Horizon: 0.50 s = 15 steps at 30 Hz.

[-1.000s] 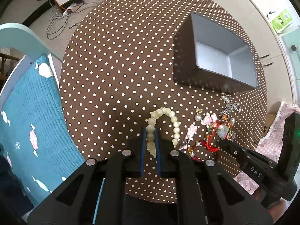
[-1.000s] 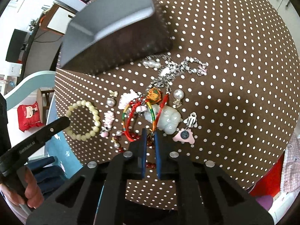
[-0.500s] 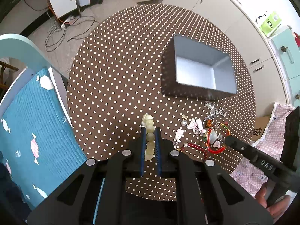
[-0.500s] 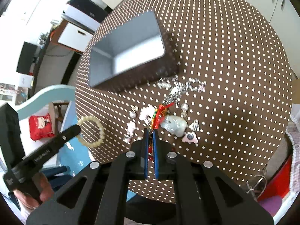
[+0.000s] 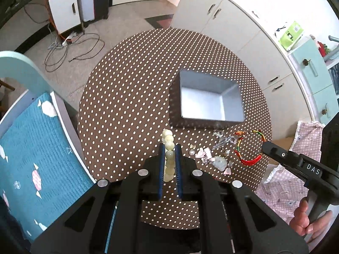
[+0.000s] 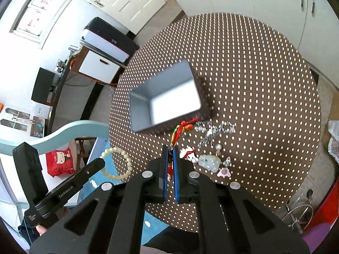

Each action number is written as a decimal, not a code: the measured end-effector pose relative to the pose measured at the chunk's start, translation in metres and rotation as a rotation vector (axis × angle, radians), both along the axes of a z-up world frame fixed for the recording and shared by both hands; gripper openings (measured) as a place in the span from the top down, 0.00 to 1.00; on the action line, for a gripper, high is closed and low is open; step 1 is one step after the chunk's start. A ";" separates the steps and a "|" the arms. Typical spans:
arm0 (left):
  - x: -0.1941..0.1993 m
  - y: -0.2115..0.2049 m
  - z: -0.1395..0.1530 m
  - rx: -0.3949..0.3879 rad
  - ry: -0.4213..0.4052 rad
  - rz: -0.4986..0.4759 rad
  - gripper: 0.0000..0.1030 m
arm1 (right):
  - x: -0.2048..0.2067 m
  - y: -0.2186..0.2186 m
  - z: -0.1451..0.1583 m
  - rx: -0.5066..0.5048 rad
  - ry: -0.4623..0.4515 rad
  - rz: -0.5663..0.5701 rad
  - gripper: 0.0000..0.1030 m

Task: Organize jewelry
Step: 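Carry both bracelets into the silver tray and open both tools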

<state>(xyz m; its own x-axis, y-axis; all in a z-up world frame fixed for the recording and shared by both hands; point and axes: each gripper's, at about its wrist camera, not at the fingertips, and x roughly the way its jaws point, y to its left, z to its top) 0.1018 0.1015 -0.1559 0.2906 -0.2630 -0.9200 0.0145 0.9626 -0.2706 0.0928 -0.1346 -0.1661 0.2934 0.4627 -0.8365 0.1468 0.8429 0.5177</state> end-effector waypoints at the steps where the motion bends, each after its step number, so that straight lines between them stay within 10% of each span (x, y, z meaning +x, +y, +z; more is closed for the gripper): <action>1: 0.001 0.000 0.001 0.001 -0.001 -0.001 0.91 | 0.000 -0.001 0.005 -0.001 -0.014 -0.003 0.97; 15: 0.023 -0.038 0.047 0.004 -0.107 -0.058 0.91 | 0.022 -0.009 0.031 -0.005 -0.105 0.021 0.96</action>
<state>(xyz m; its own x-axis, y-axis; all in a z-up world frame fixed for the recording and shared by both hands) 0.1249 0.0634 -0.1090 0.3714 -0.2788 -0.8856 0.0988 0.9603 -0.2609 0.1149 -0.1440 -0.1355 0.3696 0.4652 -0.8043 0.0745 0.8480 0.5247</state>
